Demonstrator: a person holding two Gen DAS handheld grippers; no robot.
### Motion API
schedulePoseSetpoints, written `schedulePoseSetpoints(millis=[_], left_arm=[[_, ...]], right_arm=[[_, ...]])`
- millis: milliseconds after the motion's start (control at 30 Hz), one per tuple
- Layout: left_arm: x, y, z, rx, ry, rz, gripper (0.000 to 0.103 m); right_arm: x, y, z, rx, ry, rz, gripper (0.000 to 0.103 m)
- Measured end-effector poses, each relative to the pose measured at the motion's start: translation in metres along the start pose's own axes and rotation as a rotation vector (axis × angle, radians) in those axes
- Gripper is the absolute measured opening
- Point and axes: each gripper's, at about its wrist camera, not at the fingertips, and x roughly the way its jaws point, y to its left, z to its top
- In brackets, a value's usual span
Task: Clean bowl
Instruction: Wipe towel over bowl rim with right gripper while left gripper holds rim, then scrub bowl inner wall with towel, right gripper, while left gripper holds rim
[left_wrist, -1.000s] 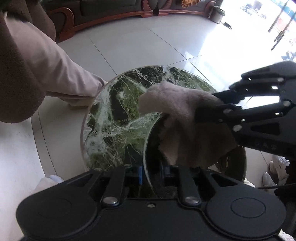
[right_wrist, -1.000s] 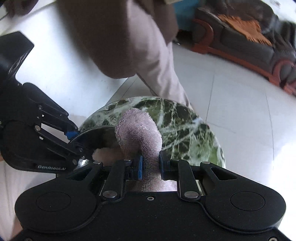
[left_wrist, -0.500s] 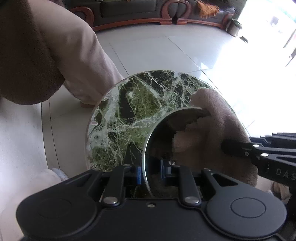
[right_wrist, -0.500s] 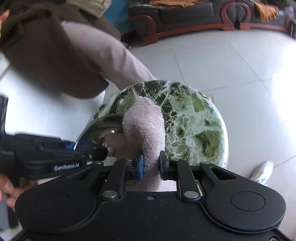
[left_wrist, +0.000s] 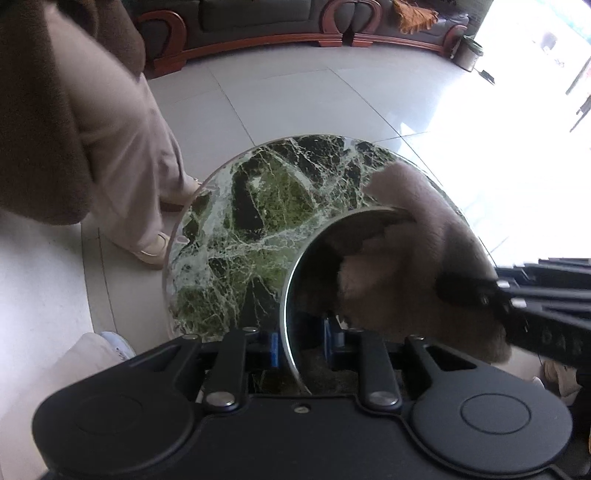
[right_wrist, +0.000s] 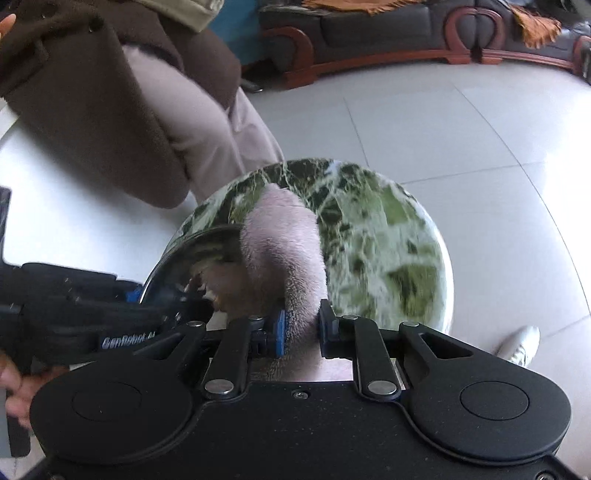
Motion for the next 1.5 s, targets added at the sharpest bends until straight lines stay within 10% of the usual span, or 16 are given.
schedulePoseSetpoints(millis=[733, 1133, 1500], left_arm=[[0.004, -0.004, -0.003, -0.010, -0.002, 0.007, 0.022], [0.002, 0.002, -0.007, -0.105, -0.043, 0.005, 0.021], [-0.004, 0.008, 0.012, -0.050, -0.053, -0.029, 0.013]], right_arm=[[0.018, -0.001, 0.032, -0.062, -0.007, -0.005, 0.018], [0.003, -0.019, -0.034, 0.318, -0.037, 0.037, 0.024], [0.010, -0.017, -0.017, 0.158, -0.027, 0.022, 0.021]])
